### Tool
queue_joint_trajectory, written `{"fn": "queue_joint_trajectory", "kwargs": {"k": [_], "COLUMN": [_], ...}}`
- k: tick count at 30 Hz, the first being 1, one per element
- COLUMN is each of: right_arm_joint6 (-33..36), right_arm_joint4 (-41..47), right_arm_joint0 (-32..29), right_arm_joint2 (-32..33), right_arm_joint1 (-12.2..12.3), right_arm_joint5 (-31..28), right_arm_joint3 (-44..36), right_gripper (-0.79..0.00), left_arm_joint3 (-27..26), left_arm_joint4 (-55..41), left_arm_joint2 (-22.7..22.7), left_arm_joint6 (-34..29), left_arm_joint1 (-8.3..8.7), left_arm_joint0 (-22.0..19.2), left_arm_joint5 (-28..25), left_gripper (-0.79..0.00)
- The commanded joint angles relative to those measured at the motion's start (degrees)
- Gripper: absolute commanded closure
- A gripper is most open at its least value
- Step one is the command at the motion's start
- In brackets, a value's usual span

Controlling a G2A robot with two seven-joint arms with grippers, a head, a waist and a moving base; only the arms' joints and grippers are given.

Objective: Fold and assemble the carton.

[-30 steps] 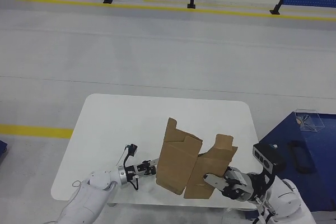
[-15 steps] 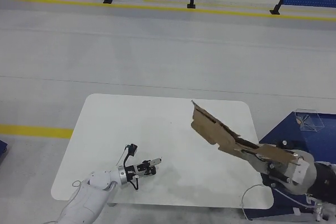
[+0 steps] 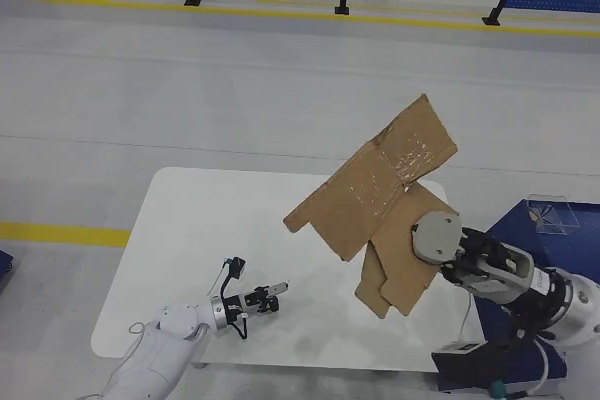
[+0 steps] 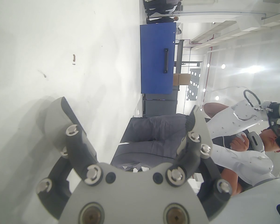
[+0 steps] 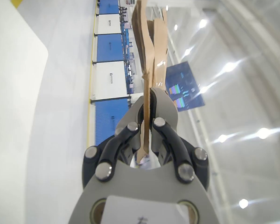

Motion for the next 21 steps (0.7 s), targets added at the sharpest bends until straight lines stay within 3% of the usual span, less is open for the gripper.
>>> {"fn": "queue_joint_trajectory", "kwargs": {"k": [1, 4, 6, 9, 11, 14, 16, 19, 21], "right_arm_joint6": [-3.17, -2.00, -0.01, 2.33, 2.54, 0.06, -1.76, -1.40, 2.32], "right_arm_joint4": [-11.89, -18.81, -22.09, -22.66, -17.82, -3.18, 8.58, 28.77, 42.49], "right_arm_joint0": [-4.81, -9.60, -12.16, -14.64, -14.94, -12.49, -9.52, -6.10, -5.15], "right_arm_joint2": [-1.59, -3.95, -5.19, -6.77, -7.43, -6.23, -3.13, 1.87, 4.57], "right_arm_joint1": [-0.03, -0.26, -0.43, -0.62, -0.62, -0.36, -0.01, 0.52, 0.81], "right_arm_joint5": [16.55, 30.61, 36.25, 39.42, 36.72, 25.81, 15.19, -4.68, -17.58], "right_arm_joint3": [0.00, 0.00, 0.00, 0.00, 0.00, 0.00, 0.00, 0.00, 0.00], "right_gripper": [0.000, 0.000, 0.000, 0.000, 0.000, 0.000, 0.000, 0.000, 0.000], "left_arm_joint3": [0.00, 0.00, 0.00, 0.00, 0.00, 0.00, 0.00, 0.00, 0.00], "left_arm_joint4": [0.00, 0.00, 0.00, 0.00, 0.00, 0.00, 0.00, 0.00, 0.00], "left_arm_joint2": [0.00, 0.00, 0.00, 0.00, 0.00, 0.00, 0.00, 0.00, 0.00], "left_arm_joint6": [0.00, 0.00, 0.00, 0.00, 0.00, 0.00, 0.00, 0.00, 0.00], "left_arm_joint1": [0.00, 0.00, 0.00, 0.00, 0.00, 0.00, 0.00, 0.00, 0.00], "left_arm_joint0": [0.00, 0.00, 0.00, 0.00, 0.00, 0.00, 0.00, 0.00, 0.00], "left_arm_joint5": [0.00, 0.00, 0.00, 0.00, 0.00, 0.00, 0.00, 0.00, 0.00], "left_gripper": [-0.785, -0.785, -0.785, -0.785, -0.785, -0.785, -0.785, -0.785, -0.785]}}
